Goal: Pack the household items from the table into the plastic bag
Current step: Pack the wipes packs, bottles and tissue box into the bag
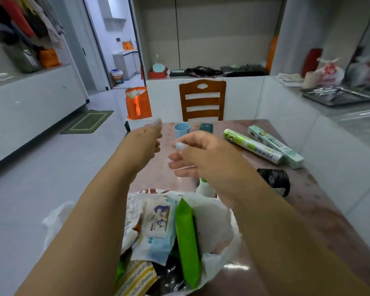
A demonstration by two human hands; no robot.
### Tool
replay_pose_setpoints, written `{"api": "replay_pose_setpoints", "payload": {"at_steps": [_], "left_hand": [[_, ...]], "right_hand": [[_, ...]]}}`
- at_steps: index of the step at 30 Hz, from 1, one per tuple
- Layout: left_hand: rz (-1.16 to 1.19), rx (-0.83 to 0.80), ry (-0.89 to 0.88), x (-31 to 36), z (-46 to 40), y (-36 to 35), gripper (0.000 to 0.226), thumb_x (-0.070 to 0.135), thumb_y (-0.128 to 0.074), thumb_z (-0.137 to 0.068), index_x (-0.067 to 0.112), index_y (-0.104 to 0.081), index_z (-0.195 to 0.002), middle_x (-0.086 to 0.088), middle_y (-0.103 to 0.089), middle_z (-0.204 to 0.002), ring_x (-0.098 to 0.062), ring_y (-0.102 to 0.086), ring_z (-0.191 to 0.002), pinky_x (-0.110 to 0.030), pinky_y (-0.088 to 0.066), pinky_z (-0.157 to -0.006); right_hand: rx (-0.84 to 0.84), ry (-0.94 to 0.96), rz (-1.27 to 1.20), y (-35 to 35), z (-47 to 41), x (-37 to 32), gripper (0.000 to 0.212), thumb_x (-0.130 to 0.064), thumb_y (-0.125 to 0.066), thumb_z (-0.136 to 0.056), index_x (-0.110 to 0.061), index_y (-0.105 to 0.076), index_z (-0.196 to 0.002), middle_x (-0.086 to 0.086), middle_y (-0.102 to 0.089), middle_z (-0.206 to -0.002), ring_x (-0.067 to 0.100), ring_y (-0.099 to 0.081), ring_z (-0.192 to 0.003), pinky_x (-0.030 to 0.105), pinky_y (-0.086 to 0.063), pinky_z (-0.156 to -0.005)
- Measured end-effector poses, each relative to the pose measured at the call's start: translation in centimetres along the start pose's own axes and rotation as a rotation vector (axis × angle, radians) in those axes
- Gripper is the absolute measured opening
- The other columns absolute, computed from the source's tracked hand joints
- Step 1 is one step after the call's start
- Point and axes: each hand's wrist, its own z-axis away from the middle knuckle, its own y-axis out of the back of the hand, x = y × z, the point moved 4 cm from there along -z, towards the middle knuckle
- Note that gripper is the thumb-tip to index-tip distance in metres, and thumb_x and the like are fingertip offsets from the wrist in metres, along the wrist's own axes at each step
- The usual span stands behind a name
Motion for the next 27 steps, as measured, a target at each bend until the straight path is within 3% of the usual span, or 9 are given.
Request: {"api": "replay_pose_setpoints", "payload": {"at_steps": [3, 8, 10, 12, 15, 20, 22, 25, 27], "left_hand": [[-0.021, -0.059, 0.033, 2.1, -3.1, -2.9, 0.058, 0.065, -0.034, -0.09, 0.017, -0.062, -0.107, -0.008, -0.066, -0.107, -0.026, -0.063, -0.102, -0.047, -0.048, -0.099], [-0.18, -0.135, 0.047, 3.1, -8.1, -6.9, 0.067, 0.071, -0.035, -0.083, 0.017, -0.062, -0.112, -0.005, -0.068, -0.103, -0.025, -0.066, -0.096, -0.045, -0.051, -0.095], [-0.218, -0.154, 0.064, 2.7, -9.6, -8.3, 0.069, 0.071, -0.038, -0.082, 0.016, -0.061, -0.117, -0.007, -0.068, -0.101, -0.025, -0.066, -0.094, -0.045, -0.051, -0.094], [-0.225, -0.161, 0.08, 2.0, -11.1, -10.0, 0.063, 0.062, -0.042, -0.089, 0.01, -0.061, -0.117, -0.01, -0.067, -0.1, -0.027, -0.065, -0.094, -0.044, -0.052, -0.093], [-0.264, -0.264, 0.121, 0.8, -12.2, -12.9, 0.055, 0.051, -0.038, -0.096, 0.006, -0.055, -0.122, -0.013, -0.063, -0.11, -0.026, -0.063, -0.096, -0.036, -0.053, -0.085], [-0.389, -0.383, 0.206, -3.0, -14.6, -15.8, 0.058, 0.054, -0.037, -0.096, 0.006, -0.053, -0.125, -0.009, -0.059, -0.101, -0.022, -0.062, -0.083, -0.036, -0.054, -0.078], [-0.443, -0.434, 0.229, -4.5, -15.2, -16.6, 0.056, 0.053, -0.037, -0.096, 0.007, -0.052, -0.125, -0.009, -0.056, -0.102, -0.025, -0.063, -0.087, -0.039, -0.054, -0.083], [-0.558, -0.484, 0.223, -5.9, -15.8, -17.6, 0.056, 0.05, -0.048, -0.093, 0.002, -0.054, -0.122, -0.012, -0.059, -0.1, -0.029, -0.063, -0.091, -0.041, -0.056, -0.085], [-0.675, -0.449, 0.152, -6.4, -16.6, -18.1, 0.057, 0.047, -0.055, -0.091, 0.003, -0.052, -0.126, -0.016, -0.061, -0.11, -0.03, -0.061, -0.096, -0.039, -0.053, -0.088]], "right_hand": [[0.123, -0.073, -0.028, 4.9, -2.3, 1.0, 0.013, -0.017, -0.053, -0.097, -0.011, -0.061, -0.105, 0.007, -0.069, -0.088, 0.021, -0.069, -0.085, 0.035, -0.058, -0.083], [0.38, -0.265, 0.008, 13.9, -6.2, 7.7, 0.009, -0.017, -0.054, -0.095, -0.012, -0.057, -0.088, 0.01, -0.062, -0.077, 0.018, -0.059, -0.066, 0.028, -0.051, -0.063], [0.484, -0.358, 0.175, 17.5, -7.7, 11.4, 0.018, -0.025, -0.059, -0.092, -0.014, -0.053, -0.078, 0.011, -0.058, -0.075, 0.022, -0.054, -0.065, 0.032, -0.044, -0.063], [0.531, -0.468, 0.51, 20.2, -8.5, 14.4, 0.021, -0.032, -0.062, -0.087, -0.011, -0.06, -0.086, 0.013, -0.064, -0.085, 0.027, -0.059, -0.077, 0.031, -0.043, -0.07], [0.4, -0.621, 0.853, 21.8, -9.3, 18.1, 0.052, -0.038, -0.072, -0.078, -0.012, -0.057, -0.121, 0.011, -0.06, -0.124, 0.03, -0.057, -0.111, 0.033, -0.048, -0.088], [0.066, -0.762, 1.172, 22.5, -11.2, 22.1, 0.095, -0.042, -0.086, -0.052, -0.027, -0.043, -0.135, 0.001, -0.042, -0.144, 0.03, -0.038, -0.132, 0.047, -0.037, -0.106], [-0.01, -0.773, 1.262, 22.6, -11.4, 23.4, 0.097, -0.043, -0.086, -0.047, -0.026, -0.041, -0.131, 0.002, -0.042, -0.141, 0.031, -0.037, -0.13, 0.046, -0.037, -0.106], [0.005, -0.819, 1.31, 22.9, -11.1, 24.5, 0.101, -0.035, -0.085, -0.059, -0.026, -0.029, -0.143, 0.004, -0.027, -0.147, 0.032, -0.024, -0.136, 0.047, -0.03, -0.106], [0.031, -0.87, 1.331, 23.1, -10.9, 24.8, 0.095, -0.032, -0.084, -0.061, -0.024, -0.034, -0.141, 0.007, -0.025, -0.143, 0.033, -0.021, -0.134, 0.046, -0.031, -0.104]]}}
